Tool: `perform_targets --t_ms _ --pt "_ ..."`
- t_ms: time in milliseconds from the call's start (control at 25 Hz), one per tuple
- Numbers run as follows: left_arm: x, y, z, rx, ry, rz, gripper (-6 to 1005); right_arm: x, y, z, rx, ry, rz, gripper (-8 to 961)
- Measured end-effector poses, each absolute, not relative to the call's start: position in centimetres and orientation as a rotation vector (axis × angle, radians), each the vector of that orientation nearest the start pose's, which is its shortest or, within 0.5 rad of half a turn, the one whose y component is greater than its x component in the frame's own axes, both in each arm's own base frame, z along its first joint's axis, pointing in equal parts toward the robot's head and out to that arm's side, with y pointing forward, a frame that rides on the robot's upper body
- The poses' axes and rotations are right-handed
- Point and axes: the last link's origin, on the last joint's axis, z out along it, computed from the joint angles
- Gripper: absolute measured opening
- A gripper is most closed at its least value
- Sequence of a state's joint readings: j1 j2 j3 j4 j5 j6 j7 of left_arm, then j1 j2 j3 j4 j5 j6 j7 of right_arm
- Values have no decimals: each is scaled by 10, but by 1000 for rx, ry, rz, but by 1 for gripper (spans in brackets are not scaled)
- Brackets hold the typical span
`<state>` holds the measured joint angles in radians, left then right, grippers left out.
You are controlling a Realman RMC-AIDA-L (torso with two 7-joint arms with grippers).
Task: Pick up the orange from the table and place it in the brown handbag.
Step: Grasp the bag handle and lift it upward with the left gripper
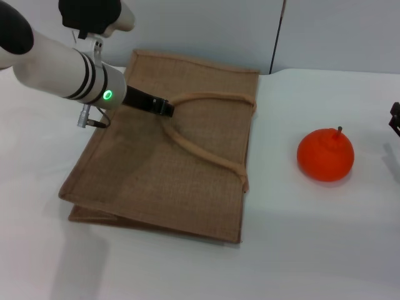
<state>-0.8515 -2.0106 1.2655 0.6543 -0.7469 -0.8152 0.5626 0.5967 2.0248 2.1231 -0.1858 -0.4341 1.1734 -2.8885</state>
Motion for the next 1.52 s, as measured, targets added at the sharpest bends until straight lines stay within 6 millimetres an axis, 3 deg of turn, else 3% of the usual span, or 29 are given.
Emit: perform_targets --t_ms 200,920,1520 --pt "-211 457 -20 -2227 -1132 12 436 347 343 -6 -1674 626 601 788" --pt "-218 457 -24 -2212 -1158 27 443 343 342 -4 -1669 605 627 785" --pt "-213 463 -22 -2198 -1126 5 433 343 342 -5 -1670 606 629 785"
